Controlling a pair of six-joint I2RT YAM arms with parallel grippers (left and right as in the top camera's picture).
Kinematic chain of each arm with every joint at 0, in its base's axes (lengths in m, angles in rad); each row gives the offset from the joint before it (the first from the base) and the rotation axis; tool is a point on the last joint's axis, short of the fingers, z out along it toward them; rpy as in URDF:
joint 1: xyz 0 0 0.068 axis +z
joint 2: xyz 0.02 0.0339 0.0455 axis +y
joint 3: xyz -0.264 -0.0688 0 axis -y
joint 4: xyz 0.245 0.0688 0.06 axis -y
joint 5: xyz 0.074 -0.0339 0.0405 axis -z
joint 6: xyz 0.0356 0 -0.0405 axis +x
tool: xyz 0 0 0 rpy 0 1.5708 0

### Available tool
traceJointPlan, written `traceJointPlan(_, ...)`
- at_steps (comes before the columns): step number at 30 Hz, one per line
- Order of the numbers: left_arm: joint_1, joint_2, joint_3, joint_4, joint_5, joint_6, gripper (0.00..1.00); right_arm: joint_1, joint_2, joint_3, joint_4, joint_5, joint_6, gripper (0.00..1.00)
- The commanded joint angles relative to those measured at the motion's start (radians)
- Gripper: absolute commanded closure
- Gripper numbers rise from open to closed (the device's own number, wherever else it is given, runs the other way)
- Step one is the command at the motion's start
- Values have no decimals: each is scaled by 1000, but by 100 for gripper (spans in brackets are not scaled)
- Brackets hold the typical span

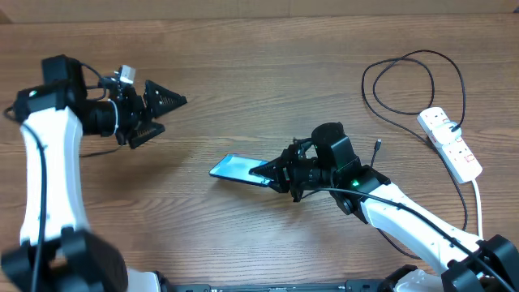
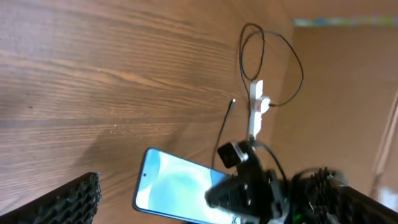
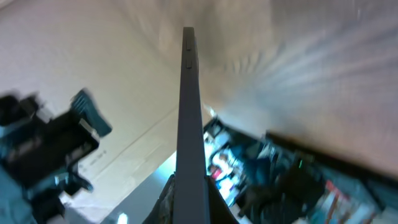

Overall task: Plug charger to phone and switch on socket
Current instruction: 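Open the left gripper and withdraw it, right gripper holding the phone, then bring the left gripper back and grasp the phone's top end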

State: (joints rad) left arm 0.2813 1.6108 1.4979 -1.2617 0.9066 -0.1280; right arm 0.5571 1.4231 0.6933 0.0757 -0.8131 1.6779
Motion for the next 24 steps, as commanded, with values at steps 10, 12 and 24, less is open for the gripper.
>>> traceJointPlan(10,1,-525,14,-91,-263,121,0,5,-13,13,256,-111,114,96)
traceJointPlan(12,1,-618,14,-106,-314,106,0,5,-13,13,261,-73,114,96)
traceJointPlan(24,0,-1024,6,-327,-783,-387,0,5,-13,13,244,-60,98,96)
